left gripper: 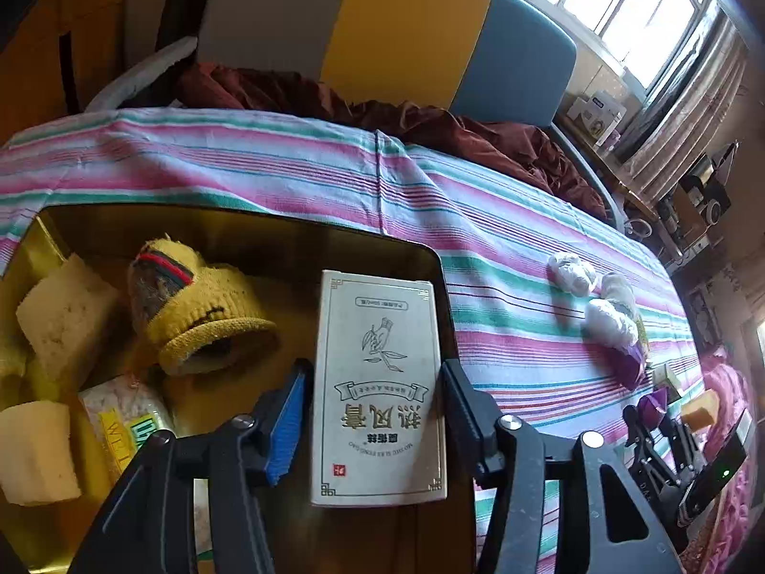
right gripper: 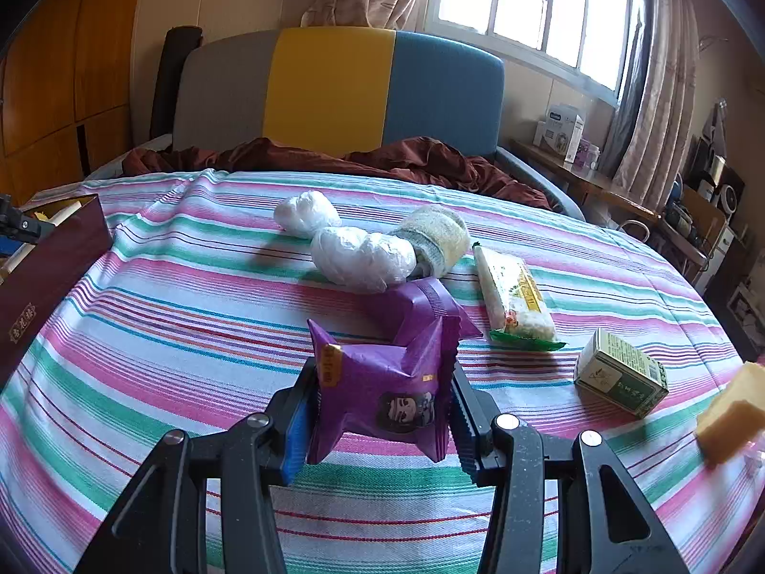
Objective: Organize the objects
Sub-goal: 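Carry the white booklet into the gold tray and open the left gripper while the right gripper holds the packet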
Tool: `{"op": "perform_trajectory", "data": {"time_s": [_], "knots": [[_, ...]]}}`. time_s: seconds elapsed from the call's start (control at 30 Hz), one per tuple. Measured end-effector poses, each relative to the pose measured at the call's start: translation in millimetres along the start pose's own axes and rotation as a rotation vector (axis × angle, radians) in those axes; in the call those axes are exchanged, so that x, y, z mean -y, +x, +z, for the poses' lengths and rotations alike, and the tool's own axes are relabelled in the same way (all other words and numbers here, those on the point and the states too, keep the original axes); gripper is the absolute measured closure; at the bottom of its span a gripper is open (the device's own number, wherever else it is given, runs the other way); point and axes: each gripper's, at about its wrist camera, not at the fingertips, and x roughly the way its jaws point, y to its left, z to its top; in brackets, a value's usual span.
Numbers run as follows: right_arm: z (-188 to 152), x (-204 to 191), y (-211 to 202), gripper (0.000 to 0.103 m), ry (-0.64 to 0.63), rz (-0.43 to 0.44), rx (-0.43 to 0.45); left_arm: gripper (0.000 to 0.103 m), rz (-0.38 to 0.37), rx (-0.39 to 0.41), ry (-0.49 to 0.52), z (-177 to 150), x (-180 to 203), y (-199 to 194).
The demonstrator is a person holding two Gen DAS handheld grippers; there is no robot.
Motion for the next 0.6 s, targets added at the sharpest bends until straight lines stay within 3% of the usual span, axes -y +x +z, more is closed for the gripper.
{"op": "perform_trajectory", "data": {"time_s": [0.2, 0.5, 0.6], "knots": [[-0.3, -0.8, -0.1, 0.053, 0.000, -0.003, -0.003, 0.046, 0.086, 0.063, 0.049, -14.5, 6.2, -21.2], [-1.0, -2.6, -5.2, 0.053, -0.006, -0.011, 0.004, 0.046, 0.071, 0.141, 0.055, -56.8, -3.7, -59.8], [-0.9, -3.9, -9.7, 0.053, -0.003, -0.003, 0.010, 0.046, 0.069, 0.134, 0.065, -68.1, -8.6, -66.3]]}}
